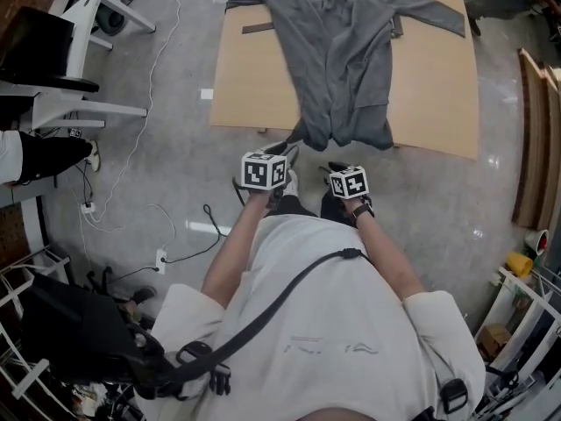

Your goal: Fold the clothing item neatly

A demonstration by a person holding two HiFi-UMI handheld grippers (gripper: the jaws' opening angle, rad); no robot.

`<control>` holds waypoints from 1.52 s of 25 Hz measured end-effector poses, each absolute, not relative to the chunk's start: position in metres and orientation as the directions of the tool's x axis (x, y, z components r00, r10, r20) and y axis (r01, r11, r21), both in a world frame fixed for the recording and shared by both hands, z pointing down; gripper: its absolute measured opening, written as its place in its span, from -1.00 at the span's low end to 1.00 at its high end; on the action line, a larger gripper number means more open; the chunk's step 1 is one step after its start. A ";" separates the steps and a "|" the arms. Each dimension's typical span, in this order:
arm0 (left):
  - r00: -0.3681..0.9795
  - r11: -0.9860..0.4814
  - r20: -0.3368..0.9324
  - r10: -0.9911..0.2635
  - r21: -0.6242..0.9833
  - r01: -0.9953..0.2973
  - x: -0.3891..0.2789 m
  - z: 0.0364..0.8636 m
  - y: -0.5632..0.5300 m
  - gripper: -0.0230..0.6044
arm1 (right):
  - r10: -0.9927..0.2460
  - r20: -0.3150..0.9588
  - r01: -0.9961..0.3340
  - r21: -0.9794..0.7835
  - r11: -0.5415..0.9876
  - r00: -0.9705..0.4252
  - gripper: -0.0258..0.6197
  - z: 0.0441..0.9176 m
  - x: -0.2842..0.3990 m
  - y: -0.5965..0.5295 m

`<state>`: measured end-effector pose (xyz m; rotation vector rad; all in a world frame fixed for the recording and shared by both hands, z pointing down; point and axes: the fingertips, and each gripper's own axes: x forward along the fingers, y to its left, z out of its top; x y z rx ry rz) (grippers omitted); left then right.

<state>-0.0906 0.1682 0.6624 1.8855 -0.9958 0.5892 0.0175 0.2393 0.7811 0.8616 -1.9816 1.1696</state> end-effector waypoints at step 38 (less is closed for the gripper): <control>0.467 -0.363 0.365 -0.805 0.320 -0.875 -0.086 0.489 -0.037 -0.93 | -0.715 0.215 -0.740 -0.321 0.591 -0.665 -0.90 0.476 0.038 -0.039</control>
